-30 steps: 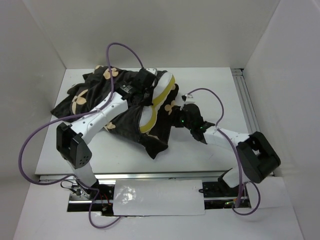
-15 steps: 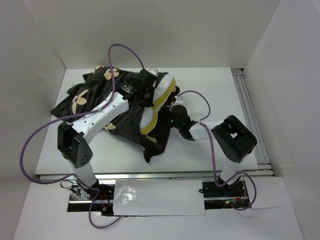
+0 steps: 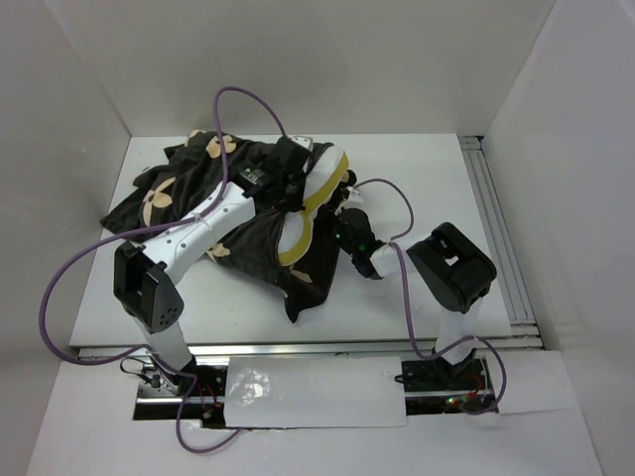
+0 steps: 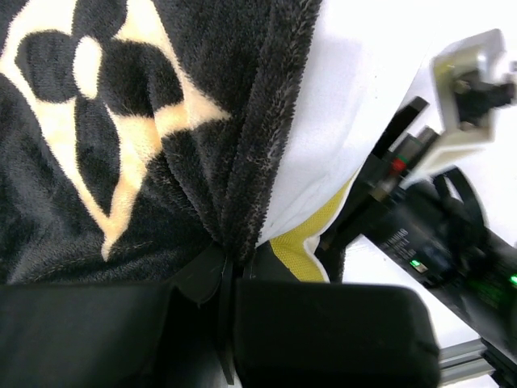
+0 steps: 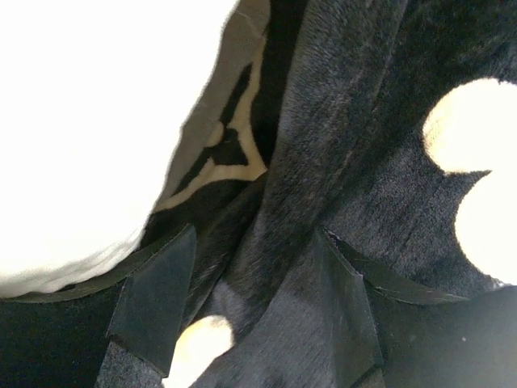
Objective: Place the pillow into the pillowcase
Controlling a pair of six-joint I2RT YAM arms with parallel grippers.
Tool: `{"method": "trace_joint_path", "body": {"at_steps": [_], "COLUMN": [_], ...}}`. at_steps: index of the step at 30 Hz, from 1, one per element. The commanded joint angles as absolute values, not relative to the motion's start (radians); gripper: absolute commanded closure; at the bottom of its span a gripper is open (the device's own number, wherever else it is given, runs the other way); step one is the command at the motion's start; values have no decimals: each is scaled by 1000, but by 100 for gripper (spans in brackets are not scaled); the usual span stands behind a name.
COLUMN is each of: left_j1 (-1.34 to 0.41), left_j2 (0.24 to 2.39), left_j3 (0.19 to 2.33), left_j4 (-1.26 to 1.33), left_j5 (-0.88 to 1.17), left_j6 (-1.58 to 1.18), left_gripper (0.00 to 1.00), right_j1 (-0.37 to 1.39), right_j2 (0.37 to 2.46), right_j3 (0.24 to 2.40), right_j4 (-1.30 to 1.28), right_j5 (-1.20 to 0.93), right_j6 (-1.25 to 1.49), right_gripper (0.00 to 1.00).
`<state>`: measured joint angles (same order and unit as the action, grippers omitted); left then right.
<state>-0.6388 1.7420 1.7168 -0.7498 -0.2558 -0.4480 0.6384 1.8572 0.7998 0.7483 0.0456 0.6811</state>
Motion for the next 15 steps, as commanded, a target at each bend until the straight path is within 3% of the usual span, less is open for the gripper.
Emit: {"method": "trace_joint_path", "body": {"at_steps": [1, 4, 7, 8, 9, 15], "left_j1": [-634, -634, -634, -634, -624, -595], "left_j2": [1674, 1664, 1664, 1664, 1664, 1738], "left_j3": [1752, 1741, 1741, 1741, 1741, 1741], "left_j4": [-673, -673, -673, -673, -673, -673], "left_j5": [-261, -261, -270, -281, -290, -310], "left_j6": [-457, -457, -457, -457, -457, -457], "left_gripper": [100, 100, 100, 100, 100, 100], "right_j1": [649, 649, 649, 649, 649, 638], "right_j2": [1910, 1954, 1965, 1948, 1906, 1700], "right_j3": [868, 917, 908, 891, 865, 819], "right_j4": [781, 735, 738, 747, 727, 418], "right_j5": [66, 66, 66, 66, 83, 256], "right_j6": [695, 695, 695, 704, 704, 637], "right_gripper": [33, 36, 72, 79, 99, 100]}}
